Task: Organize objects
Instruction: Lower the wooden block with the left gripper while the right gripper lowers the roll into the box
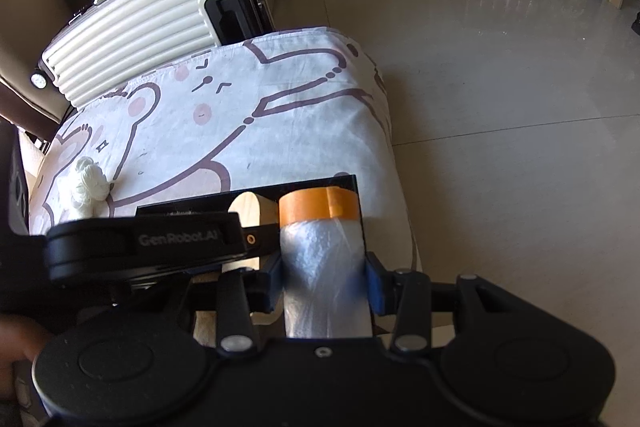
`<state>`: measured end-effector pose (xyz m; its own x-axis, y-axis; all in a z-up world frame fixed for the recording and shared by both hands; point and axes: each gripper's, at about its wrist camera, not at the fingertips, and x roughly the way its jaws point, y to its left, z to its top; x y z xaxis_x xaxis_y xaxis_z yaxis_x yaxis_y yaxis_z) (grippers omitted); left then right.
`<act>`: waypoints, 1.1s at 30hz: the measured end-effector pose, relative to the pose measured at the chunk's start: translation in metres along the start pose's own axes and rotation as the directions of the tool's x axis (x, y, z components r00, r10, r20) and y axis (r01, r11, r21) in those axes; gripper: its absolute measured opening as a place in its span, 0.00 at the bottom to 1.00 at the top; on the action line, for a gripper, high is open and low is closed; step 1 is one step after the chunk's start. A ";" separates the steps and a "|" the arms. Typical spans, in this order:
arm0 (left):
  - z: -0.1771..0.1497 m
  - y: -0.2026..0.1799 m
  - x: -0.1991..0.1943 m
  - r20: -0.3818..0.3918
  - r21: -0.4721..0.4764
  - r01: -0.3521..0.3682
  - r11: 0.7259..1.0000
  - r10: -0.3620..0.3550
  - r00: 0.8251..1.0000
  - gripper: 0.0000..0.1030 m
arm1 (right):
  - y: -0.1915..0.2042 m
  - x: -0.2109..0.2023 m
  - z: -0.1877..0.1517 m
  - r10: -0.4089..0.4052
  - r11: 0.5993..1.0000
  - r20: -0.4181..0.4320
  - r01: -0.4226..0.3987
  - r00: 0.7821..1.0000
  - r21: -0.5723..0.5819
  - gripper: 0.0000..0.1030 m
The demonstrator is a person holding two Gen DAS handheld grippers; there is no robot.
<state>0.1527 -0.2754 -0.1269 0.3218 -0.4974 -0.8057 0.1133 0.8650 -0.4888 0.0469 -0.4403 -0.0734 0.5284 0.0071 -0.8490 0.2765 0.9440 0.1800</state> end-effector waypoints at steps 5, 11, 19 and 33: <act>0.003 0.004 0.003 0.003 0.021 -0.037 0.999 0.037 0.999 0.44 | 0.005 0.006 0.001 -0.006 1.000 -0.002 0.006 1.000 -0.021 0.41; 0.002 0.004 0.004 -0.004 0.079 -0.077 0.994 0.078 0.997 0.44 | 0.017 0.020 0.000 -0.045 0.996 -0.039 0.042 0.998 -0.074 0.41; 0.005 0.010 0.000 -0.006 0.025 -0.037 0.999 0.037 0.999 0.46 | 0.020 0.021 0.000 -0.068 0.995 -0.007 0.068 0.998 -0.072 0.49; 0.009 0.002 -0.029 0.019 0.032 0.064 0.997 -0.065 0.998 0.59 | 0.028 0.002 -0.002 -0.037 0.992 -0.043 0.031 0.998 -0.125 0.34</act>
<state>0.1520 -0.2590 -0.1018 0.3318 -0.5509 -0.7658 0.1633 0.8331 -0.5285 0.0546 -0.4129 -0.0712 0.4825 -0.0134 -0.8758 0.1904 0.9776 0.0899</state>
